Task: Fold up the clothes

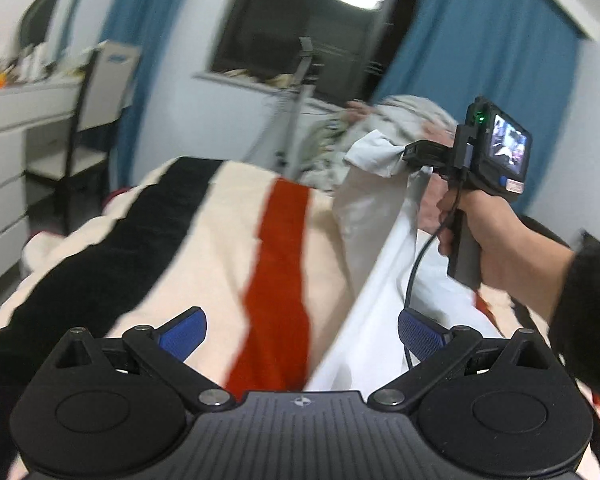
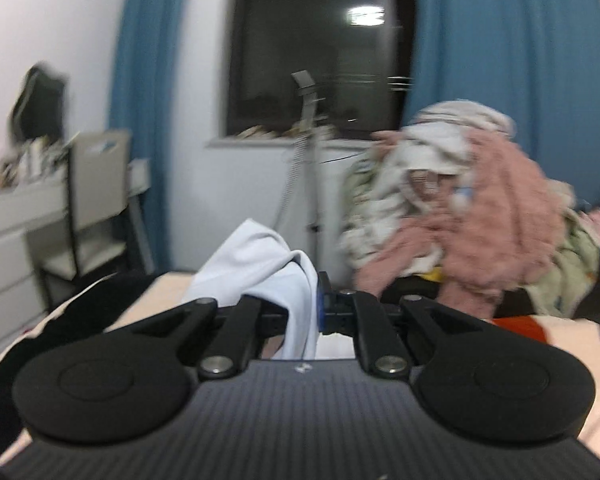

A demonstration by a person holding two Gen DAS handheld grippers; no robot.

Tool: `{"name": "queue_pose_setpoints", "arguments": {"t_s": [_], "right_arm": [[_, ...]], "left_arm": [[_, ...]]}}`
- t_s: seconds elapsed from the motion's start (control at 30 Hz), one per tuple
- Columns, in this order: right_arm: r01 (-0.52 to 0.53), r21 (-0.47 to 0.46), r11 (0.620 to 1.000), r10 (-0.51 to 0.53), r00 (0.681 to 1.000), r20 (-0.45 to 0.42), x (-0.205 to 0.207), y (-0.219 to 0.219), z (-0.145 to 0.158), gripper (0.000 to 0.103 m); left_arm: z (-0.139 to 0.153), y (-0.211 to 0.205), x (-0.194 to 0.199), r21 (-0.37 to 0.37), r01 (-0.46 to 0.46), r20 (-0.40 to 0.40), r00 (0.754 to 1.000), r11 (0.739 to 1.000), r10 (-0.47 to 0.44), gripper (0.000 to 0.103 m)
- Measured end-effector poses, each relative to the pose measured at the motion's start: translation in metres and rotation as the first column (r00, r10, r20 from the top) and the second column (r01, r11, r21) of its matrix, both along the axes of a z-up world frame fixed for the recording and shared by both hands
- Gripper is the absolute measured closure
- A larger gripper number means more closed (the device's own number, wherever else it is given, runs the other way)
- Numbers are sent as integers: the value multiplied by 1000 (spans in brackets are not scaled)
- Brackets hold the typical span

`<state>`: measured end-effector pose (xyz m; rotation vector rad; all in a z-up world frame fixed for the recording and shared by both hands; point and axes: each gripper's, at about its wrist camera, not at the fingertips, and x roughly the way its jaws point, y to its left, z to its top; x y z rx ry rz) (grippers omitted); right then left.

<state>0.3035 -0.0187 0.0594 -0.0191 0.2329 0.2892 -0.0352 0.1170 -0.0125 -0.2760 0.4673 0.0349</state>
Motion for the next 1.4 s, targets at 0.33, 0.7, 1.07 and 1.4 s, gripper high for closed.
{"name": "queue_pose_setpoints", "arguments": {"t_s": [0.33,0.7,1.07,1.4], "right_arm": [[204,111,973,-176,959,-220,52,-141,-93,42],[194,155,969,-155,961,-230,2,-160,-90,12],[137,128,982,-108,972,-211,-218,-182,-12,12],[203,257,945,-136,957,-254,-378,-229,-18,12]], "left_arm": [[-40,-40,42,78,144,-106,985,986,-136,0],[-45,-45,49,85,191,-116,977,978,-180,0],[-20,-28,12,-71,163,-163,971,984,-173,0],[-24,-1,-12,-94,35,-300,952,995,-61,6]]}}
